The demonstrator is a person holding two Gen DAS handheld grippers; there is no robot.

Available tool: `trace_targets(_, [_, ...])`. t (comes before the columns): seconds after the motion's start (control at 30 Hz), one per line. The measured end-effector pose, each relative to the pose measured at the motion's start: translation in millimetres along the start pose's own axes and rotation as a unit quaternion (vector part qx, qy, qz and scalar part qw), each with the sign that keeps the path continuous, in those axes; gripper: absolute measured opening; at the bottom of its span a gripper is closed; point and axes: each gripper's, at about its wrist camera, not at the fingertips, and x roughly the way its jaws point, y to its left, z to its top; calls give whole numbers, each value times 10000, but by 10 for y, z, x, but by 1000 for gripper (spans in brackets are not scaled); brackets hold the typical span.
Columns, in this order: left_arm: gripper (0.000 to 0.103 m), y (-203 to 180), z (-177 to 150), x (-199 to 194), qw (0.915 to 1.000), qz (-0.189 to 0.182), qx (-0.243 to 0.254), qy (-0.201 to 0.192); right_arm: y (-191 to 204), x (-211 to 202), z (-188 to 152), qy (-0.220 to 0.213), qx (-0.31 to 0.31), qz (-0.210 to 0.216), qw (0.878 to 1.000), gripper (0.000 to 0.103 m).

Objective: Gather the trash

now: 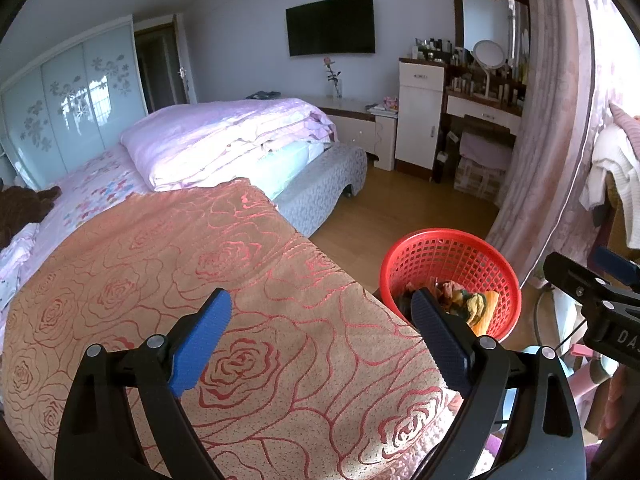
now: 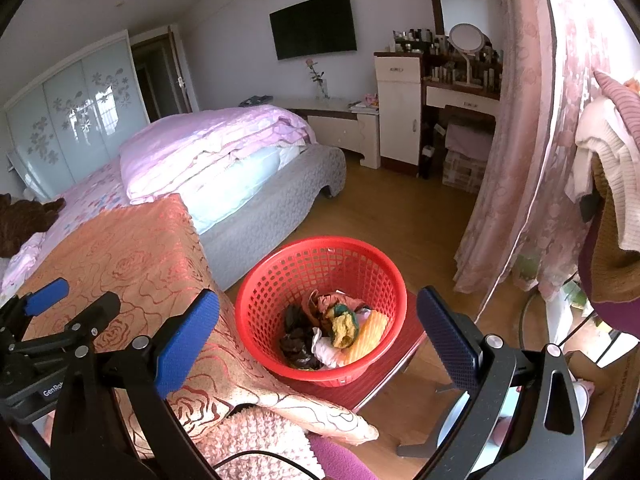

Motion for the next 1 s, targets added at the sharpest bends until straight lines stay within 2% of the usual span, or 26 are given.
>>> trace_targets(1.0, [89,5,-2,0,10000,-7,20,4,-21,0,29,24,10,12,10000,96])
